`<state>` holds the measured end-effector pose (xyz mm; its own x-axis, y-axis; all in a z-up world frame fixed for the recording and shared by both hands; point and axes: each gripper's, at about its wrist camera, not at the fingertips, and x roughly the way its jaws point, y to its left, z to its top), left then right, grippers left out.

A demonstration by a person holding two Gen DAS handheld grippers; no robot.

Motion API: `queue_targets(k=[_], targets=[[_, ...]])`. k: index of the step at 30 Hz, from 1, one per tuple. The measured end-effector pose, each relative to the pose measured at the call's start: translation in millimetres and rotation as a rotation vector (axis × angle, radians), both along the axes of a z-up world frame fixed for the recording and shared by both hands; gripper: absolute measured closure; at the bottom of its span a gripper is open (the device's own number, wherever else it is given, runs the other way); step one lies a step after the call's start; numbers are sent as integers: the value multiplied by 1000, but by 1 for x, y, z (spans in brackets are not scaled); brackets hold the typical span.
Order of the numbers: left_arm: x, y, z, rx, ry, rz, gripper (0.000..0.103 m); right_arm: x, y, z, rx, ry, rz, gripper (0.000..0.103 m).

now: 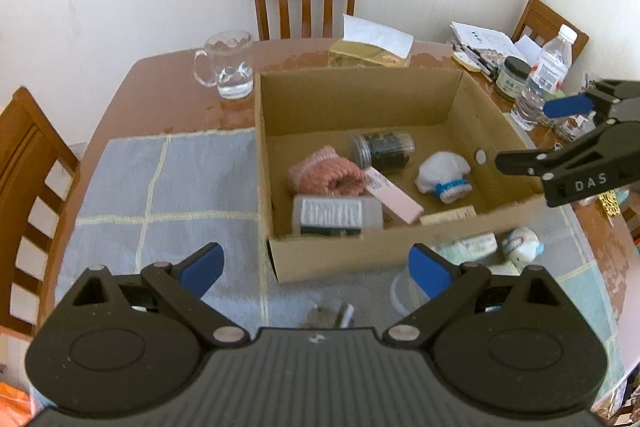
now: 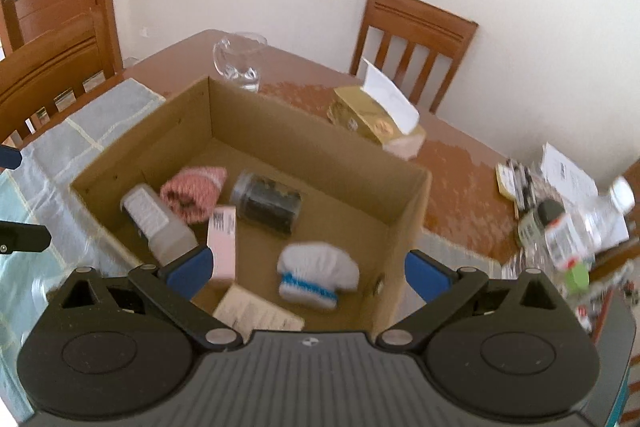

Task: Organize objects
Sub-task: 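Open the right tool over the box to drop the clear jar, then grasp the white ball toy with right tool while left tool grasps the blue-grey knit cap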

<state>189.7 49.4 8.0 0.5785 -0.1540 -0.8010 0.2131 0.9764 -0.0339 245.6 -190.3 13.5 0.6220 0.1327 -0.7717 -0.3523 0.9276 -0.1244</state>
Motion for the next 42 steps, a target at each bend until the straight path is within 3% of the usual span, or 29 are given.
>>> queue_targets(k=[9,20,33,42], targets=[[-41,-8,-22,18,1,81,3,-39,-31,-25,64,58,-108,0],[-72,-20,-56,-21,51,209,3,-67,-63,-71,111,124,-261,0],[-73,-55,-64,-10,61,14,3,-53,-70,-103,147,177,-312,0],[-60,-79,-70,49,73,-198,3,-22,-72,-134,107,208,-329,0]])
